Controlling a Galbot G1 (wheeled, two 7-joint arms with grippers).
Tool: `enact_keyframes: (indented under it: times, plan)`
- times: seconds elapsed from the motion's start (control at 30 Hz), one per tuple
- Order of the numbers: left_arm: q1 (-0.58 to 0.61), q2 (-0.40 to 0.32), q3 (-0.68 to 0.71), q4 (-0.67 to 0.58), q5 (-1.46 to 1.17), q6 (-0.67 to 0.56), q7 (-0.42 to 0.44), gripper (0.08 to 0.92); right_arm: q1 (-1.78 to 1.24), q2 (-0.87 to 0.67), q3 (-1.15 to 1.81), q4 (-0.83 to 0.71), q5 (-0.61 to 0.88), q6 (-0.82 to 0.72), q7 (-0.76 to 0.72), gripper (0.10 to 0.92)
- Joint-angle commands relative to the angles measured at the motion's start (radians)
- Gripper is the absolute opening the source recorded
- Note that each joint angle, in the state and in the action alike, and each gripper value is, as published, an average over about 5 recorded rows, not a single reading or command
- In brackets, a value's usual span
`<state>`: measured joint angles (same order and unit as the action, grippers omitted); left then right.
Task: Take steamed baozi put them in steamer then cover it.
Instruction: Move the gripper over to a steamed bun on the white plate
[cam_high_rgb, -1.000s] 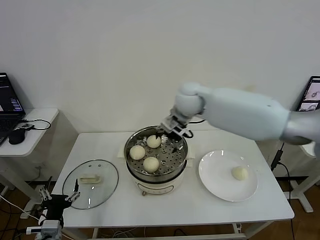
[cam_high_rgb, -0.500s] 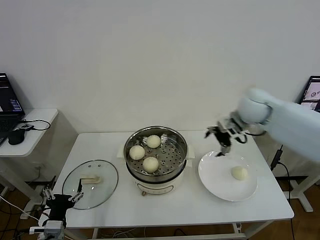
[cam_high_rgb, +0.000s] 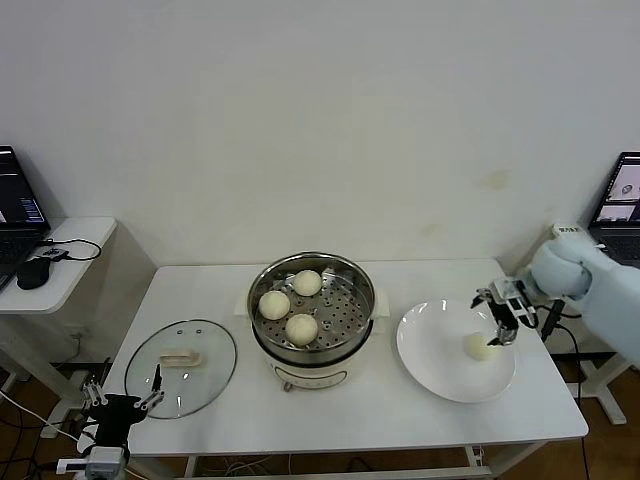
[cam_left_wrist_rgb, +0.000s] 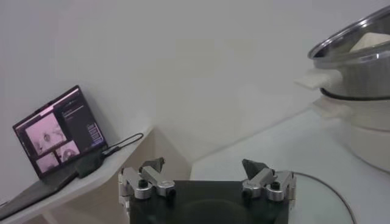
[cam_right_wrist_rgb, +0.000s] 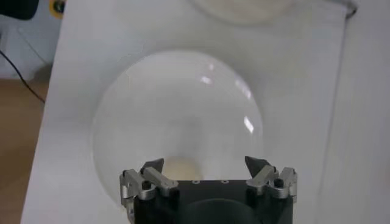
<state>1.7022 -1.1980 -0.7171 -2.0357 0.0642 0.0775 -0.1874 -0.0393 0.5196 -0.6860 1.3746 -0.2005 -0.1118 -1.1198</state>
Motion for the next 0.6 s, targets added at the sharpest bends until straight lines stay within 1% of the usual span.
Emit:
enact_keyframes:
  times: [0.03, 0.6]
  plan:
    - [-0.001, 0.0, 0.0, 0.003, 0.002, 0.002, 0.002, 0.823, -0.15, 0.067, 0.117, -0.127, -0.133, 0.029, 0.02, 0.823]
    - [-0.009, 0.0, -0.005, 0.021, 0.001, 0.002, 0.004, 0.823, -0.16, 0.181, 0.127, -0.235, -0.189, 0.042, 0.043, 0.822]
